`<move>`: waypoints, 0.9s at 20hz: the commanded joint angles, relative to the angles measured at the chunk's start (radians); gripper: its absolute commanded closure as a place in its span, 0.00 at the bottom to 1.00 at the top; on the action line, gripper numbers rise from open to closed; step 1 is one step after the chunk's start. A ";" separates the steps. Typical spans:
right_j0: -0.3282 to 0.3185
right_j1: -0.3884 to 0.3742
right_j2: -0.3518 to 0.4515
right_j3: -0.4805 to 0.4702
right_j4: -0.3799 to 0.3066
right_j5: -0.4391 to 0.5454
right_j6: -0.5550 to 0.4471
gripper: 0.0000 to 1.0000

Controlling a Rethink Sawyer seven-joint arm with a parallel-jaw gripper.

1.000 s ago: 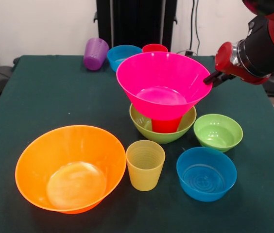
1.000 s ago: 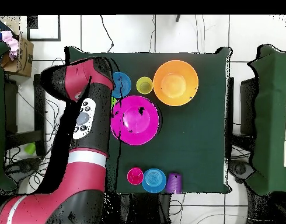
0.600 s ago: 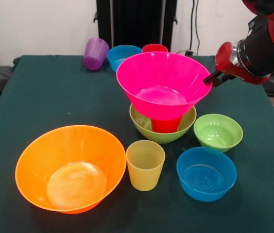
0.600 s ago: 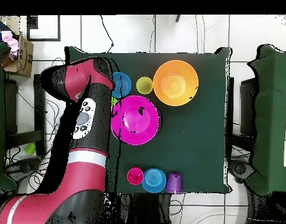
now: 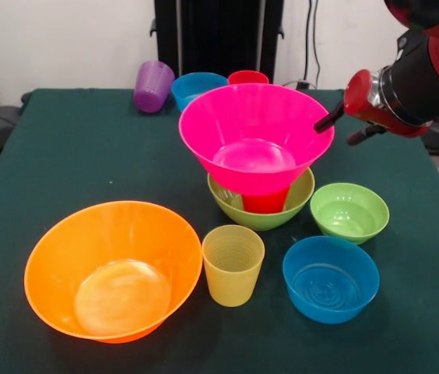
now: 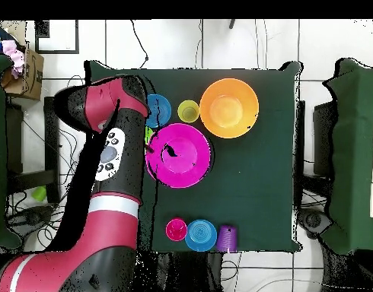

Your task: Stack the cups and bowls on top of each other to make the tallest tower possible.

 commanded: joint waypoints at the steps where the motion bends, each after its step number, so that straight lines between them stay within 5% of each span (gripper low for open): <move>1: -0.021 0.008 0.111 0.005 0.023 -0.047 0.070 0.00; 8: -0.015 -0.031 0.097 0.021 0.016 0.013 0.041 0.00; 13: -0.029 -0.132 0.082 -0.023 0.009 0.238 -0.069 0.00; 18: -0.049 -0.153 0.084 -0.110 -0.013 0.428 -0.121 0.00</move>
